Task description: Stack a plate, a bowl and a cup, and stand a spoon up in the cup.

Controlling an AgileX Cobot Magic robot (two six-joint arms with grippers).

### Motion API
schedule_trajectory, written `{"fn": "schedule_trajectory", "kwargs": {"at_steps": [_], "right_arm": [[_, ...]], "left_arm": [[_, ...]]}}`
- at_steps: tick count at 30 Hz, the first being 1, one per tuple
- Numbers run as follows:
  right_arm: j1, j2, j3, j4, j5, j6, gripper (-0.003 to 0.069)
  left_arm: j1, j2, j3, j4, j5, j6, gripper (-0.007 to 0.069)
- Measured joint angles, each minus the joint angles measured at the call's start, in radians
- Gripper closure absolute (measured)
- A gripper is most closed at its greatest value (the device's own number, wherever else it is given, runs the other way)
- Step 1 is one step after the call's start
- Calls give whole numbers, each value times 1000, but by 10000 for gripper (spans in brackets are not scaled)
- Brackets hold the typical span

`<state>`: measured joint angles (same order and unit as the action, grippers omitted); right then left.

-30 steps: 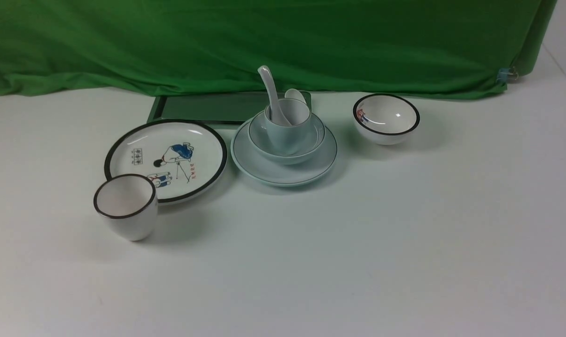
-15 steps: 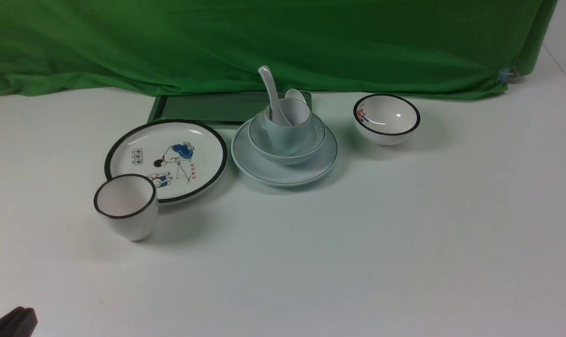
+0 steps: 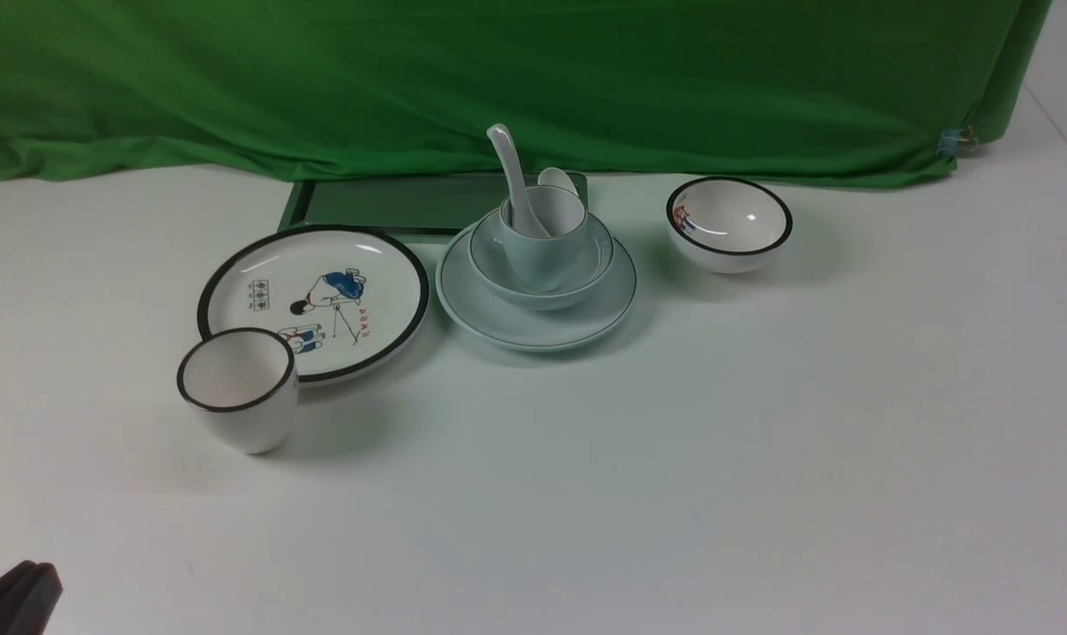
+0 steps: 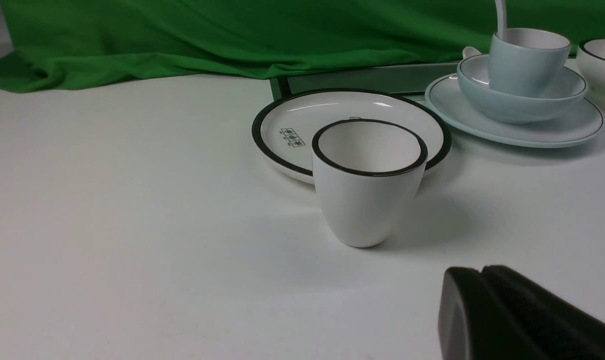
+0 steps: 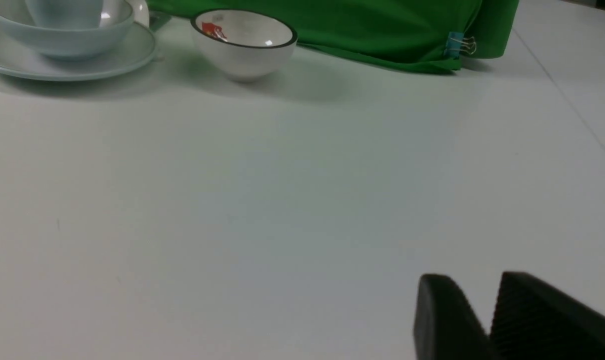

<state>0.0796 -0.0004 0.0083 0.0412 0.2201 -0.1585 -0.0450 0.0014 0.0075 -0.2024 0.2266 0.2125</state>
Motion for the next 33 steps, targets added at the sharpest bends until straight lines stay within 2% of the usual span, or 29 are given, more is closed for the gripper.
{"fn": "schedule_trajectory", "kwargs": {"at_steps": [33], "right_arm": [[-1,0,0,0,0,0,422]], "left_arm": [[2,0,0,0,0,1,655]]}}
